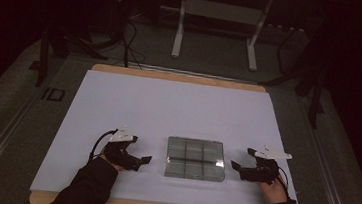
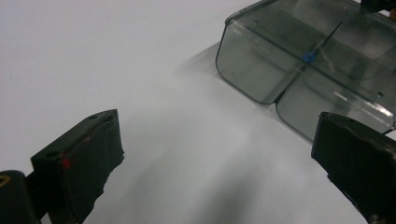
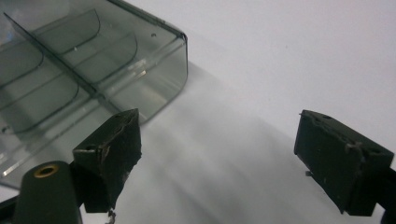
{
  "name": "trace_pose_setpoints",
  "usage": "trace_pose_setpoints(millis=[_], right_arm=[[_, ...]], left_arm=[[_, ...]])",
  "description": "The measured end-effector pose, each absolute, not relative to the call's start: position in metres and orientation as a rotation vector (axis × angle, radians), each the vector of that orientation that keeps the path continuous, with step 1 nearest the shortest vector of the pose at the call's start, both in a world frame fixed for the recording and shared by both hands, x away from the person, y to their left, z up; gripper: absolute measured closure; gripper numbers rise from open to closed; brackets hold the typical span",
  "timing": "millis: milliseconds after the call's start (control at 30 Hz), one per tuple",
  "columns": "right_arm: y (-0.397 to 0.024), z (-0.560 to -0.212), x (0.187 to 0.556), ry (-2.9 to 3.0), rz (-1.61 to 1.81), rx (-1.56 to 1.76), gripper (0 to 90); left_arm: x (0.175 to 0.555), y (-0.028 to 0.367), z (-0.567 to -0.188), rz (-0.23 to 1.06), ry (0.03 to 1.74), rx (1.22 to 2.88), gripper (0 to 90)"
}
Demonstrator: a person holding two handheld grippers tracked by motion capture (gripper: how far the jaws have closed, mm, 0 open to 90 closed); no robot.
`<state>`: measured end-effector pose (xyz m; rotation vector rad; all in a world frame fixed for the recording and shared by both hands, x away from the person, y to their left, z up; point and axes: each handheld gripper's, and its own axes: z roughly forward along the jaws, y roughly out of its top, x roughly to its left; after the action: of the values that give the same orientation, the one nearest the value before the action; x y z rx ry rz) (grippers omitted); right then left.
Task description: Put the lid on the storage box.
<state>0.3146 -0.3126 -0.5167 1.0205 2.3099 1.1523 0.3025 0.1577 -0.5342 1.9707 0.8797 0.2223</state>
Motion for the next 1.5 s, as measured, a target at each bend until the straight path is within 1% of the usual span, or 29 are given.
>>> trace_pose_setpoints(millis=[533,633,1033,1233,1367,1500], right_arm=[[-0.33,-0.523,0.301,2.292,1.141,1.062,14.6],[-0.334,-0.525,0.299,2.289,1.142,1.083,14.7],[-0.337,-0.532,0.292,2.253,1.094,1.084,14.6],[-0.338,-0.534,0.291,2.213,1.076,1.098,14.6],[-0.34,-0.534,0.291,2.169,1.082,1.131,14.6],[-0.341,-0.534,0.291,2.154,1.087,1.159,14.5]], left_arm=[[0.287,0.167,-0.534,0.253,0.897,1.992,3.4],[0.285,0.171,-0.534,0.264,0.914,1.975,3.4],[0.277,0.176,-0.538,0.297,0.933,1.984,3.4],[0.274,0.175,-0.538,0.348,0.958,1.97,3.4],[0.272,0.171,-0.539,0.404,1.005,1.996,3.4],[0.272,0.172,-0.539,0.413,1.026,1.986,3.4]])
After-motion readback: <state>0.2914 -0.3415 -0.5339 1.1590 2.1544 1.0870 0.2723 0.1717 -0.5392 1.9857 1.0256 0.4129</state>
